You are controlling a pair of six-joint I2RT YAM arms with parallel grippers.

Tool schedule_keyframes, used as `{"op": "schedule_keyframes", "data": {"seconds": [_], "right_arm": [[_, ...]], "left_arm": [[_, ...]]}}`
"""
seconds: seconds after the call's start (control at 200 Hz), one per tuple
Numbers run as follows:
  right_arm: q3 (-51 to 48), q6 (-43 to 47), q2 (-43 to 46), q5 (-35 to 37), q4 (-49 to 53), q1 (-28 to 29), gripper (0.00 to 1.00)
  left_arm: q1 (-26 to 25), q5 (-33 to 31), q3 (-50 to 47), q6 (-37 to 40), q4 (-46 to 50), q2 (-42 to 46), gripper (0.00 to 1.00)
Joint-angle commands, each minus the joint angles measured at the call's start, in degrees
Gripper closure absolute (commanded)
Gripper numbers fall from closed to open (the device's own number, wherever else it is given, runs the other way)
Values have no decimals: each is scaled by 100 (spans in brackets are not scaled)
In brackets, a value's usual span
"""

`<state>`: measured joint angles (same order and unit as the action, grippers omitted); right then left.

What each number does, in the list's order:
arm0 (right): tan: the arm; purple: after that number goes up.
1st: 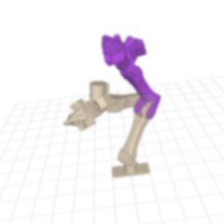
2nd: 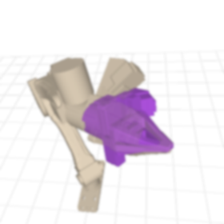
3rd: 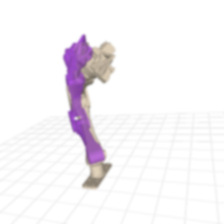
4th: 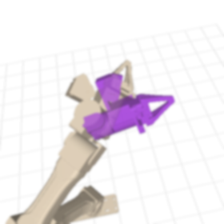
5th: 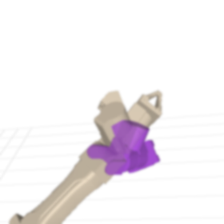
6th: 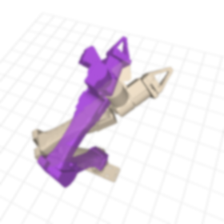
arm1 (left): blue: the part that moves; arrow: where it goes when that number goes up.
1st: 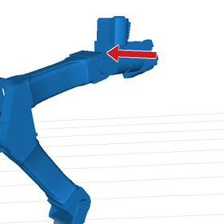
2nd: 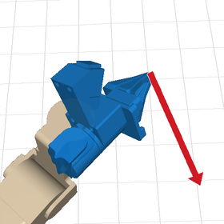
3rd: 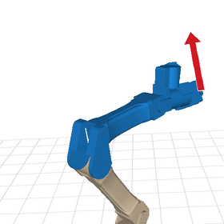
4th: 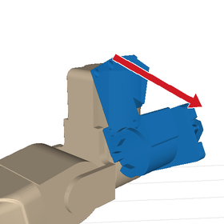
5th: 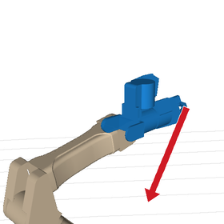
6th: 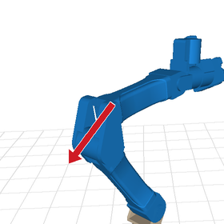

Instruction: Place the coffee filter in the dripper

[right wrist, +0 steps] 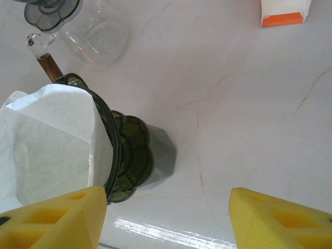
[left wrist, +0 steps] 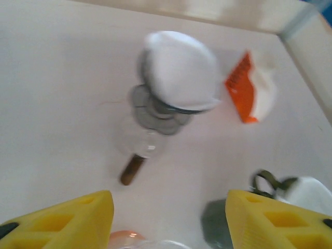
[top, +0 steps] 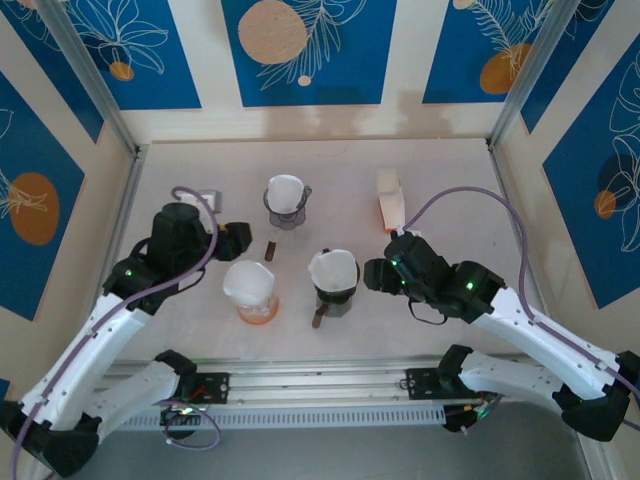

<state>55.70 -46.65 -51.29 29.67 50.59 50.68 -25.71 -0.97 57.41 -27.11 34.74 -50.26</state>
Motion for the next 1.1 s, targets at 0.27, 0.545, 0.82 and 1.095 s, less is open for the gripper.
{"op": "schedule_keyframes", "data": {"seconds": [0.27, 0.545, 0.82, 1.095], "right_arm": [[-265, -156, 461, 284, 82, 4, 36], [-406, -128, 471, 338, -55, -36, 35], [-564, -41, 462, 203, -353, -117, 35], [-604, 68, 482, 57, -386, -251, 35]], "left_arm": [[1858, 861, -1557, -853, -762, 126, 60], [1983, -599, -2097, -1245, -1890, 195, 11], [1985, -1188, -2825, 225, -4274, -195, 0], [2003, -1402, -3115, 1914, -6275, -1855, 0]]}}
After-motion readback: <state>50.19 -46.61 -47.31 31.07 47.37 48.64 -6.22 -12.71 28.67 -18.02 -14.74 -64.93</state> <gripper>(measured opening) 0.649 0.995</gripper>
